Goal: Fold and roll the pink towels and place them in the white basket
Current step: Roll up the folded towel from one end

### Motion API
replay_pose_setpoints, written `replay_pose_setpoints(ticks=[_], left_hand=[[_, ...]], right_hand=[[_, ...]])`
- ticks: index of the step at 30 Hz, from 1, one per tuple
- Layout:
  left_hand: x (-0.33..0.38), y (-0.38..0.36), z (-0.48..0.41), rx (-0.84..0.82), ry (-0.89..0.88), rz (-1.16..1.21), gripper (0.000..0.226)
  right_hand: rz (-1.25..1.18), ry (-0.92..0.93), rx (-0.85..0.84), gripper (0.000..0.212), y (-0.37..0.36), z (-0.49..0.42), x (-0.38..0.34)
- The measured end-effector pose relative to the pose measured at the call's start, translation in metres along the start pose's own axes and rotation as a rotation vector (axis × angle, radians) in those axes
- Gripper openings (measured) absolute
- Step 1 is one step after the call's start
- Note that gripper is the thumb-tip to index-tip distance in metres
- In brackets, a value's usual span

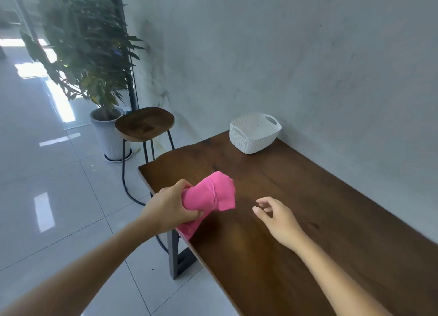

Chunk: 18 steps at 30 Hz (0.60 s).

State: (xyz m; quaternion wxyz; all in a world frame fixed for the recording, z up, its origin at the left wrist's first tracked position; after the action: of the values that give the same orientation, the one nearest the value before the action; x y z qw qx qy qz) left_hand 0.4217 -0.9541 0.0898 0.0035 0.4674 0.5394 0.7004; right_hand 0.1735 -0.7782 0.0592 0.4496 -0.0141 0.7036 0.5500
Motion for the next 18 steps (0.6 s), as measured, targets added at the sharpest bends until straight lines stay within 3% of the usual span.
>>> replay_pose_setpoints(ticks=[10,18], left_hand=[[0.022,0.001,-0.100,0.074,0.059,0.050,0.074],[0.067,0.017,-0.199,0.122,-0.021,0.034,0.072]], right_hand=[[0.398,-0.036,0.281,0.045,0.011,-0.044,0.056],[0.482,-0.117,0.345,0.047,-0.004,-0.041,0.066]])
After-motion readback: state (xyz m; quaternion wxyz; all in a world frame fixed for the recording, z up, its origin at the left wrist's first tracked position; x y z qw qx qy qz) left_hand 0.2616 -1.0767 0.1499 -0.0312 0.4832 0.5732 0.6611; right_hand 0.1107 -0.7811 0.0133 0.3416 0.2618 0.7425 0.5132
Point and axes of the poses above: each hand's wrist, its own z-axis away from the middle knuckle, its own y-axis out of the back of the hand, x = y × z, the point moved 9 cm from there along -z, towards the middle knuckle, and after that the axes turned 6 degrees about x, right-handed, at the moved point
